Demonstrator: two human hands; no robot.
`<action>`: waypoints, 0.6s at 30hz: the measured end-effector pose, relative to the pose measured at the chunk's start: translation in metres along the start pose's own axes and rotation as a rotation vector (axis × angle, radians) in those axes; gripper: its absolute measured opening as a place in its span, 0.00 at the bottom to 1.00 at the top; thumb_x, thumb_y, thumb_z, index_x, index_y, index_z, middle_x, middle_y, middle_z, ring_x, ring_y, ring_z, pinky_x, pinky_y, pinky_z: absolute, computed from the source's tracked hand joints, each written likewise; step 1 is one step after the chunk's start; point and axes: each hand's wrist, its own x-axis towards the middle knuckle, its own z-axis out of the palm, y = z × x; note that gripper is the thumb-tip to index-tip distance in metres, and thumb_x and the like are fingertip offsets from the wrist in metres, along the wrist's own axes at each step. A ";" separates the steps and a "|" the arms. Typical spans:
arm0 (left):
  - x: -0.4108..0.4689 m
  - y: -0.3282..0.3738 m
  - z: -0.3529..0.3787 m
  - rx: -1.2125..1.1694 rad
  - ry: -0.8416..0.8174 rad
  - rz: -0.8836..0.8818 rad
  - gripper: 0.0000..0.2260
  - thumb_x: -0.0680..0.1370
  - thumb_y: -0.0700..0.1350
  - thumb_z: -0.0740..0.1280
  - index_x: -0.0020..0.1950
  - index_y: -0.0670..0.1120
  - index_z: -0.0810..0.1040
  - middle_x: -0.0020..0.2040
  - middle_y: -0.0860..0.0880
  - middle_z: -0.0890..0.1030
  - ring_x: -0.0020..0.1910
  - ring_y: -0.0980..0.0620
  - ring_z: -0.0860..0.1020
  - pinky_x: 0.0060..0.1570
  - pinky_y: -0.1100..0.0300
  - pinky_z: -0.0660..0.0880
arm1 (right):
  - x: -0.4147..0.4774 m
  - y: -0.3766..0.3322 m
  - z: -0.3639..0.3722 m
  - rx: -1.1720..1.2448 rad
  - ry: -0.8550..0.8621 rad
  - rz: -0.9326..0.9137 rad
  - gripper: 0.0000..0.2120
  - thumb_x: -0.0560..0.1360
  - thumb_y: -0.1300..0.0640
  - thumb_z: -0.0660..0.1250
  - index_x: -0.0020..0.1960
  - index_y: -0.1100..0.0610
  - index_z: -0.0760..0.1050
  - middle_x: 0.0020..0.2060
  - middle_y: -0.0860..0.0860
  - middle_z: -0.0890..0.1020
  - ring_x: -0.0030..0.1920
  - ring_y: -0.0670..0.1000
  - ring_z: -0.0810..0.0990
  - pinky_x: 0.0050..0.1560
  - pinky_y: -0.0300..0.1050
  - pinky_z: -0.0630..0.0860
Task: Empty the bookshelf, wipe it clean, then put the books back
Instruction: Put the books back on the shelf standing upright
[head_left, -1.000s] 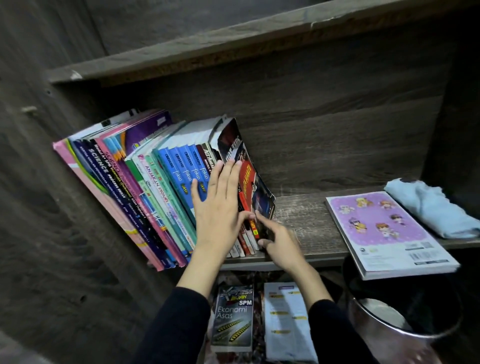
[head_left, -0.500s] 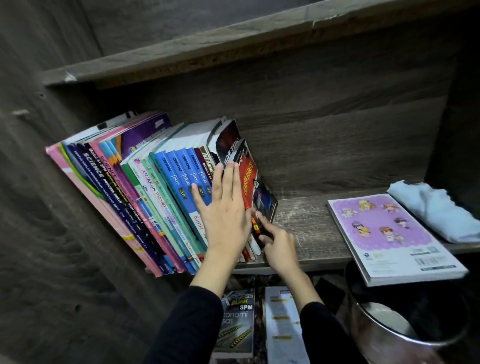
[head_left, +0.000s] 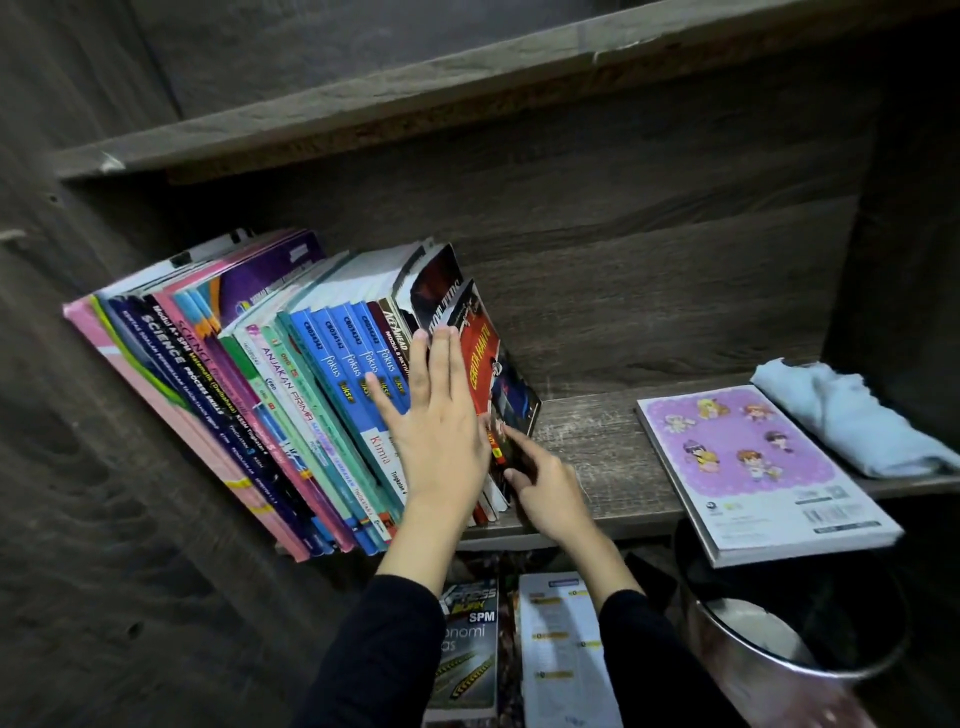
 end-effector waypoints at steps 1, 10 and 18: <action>0.000 0.002 -0.002 -0.042 0.011 -0.008 0.41 0.68 0.53 0.73 0.75 0.42 0.61 0.75 0.47 0.63 0.74 0.48 0.50 0.67 0.34 0.52 | -0.001 -0.001 -0.005 -0.001 -0.008 0.004 0.27 0.77 0.66 0.62 0.72 0.45 0.67 0.58 0.52 0.80 0.46 0.44 0.76 0.44 0.32 0.70; -0.029 0.063 -0.030 -0.536 0.050 -0.114 0.19 0.72 0.47 0.62 0.63 0.48 0.75 0.62 0.49 0.77 0.67 0.45 0.70 0.65 0.37 0.60 | -0.027 0.000 -0.106 -0.329 0.509 -0.010 0.12 0.76 0.62 0.62 0.56 0.60 0.79 0.54 0.58 0.80 0.58 0.58 0.75 0.55 0.46 0.67; -0.066 0.129 -0.025 -0.873 -0.836 -0.204 0.16 0.79 0.55 0.60 0.58 0.47 0.77 0.54 0.42 0.81 0.57 0.40 0.77 0.54 0.53 0.73 | -0.070 0.039 -0.193 -0.722 0.611 0.479 0.25 0.77 0.44 0.62 0.65 0.62 0.70 0.63 0.61 0.71 0.65 0.62 0.67 0.59 0.53 0.68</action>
